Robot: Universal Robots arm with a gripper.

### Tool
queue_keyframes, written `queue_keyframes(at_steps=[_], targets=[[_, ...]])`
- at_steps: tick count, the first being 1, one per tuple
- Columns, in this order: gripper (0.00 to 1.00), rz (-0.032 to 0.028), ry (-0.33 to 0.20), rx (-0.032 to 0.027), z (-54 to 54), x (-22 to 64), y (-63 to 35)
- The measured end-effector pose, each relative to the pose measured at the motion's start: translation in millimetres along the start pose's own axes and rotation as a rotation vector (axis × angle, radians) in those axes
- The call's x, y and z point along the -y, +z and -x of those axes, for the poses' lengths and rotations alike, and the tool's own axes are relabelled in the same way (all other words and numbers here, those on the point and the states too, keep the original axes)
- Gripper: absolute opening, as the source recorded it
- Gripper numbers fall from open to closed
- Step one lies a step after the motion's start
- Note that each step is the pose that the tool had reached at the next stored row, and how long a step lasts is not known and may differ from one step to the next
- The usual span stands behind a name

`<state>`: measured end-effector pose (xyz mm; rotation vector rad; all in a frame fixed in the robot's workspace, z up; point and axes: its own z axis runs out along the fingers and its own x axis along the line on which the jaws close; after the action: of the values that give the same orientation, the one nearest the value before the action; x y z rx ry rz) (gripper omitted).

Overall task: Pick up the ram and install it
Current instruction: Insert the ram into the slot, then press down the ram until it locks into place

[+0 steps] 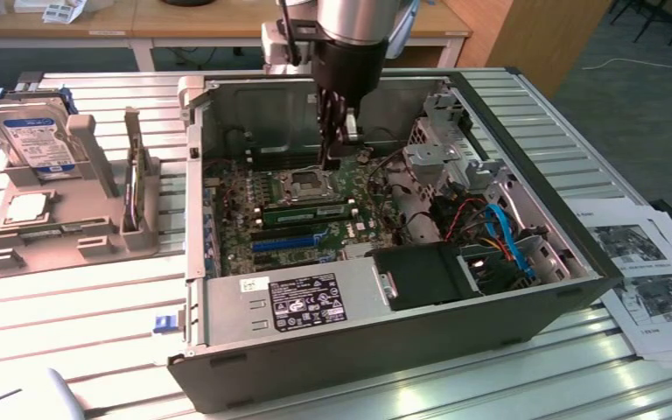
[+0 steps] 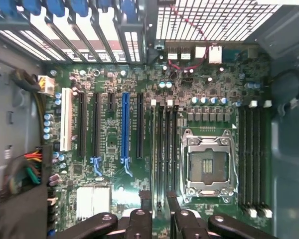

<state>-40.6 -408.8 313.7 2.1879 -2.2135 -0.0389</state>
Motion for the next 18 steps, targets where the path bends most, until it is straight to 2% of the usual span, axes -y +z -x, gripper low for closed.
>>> queue_keyframes(at_steps=[4, 18], targets=[[0.25, 0.0001, 0.000, -0.0001, -0.1, -0.4, -11.3], [0.25, 0.0000, 0.000, -0.0002, 0.0, -0.4, -11.3]])
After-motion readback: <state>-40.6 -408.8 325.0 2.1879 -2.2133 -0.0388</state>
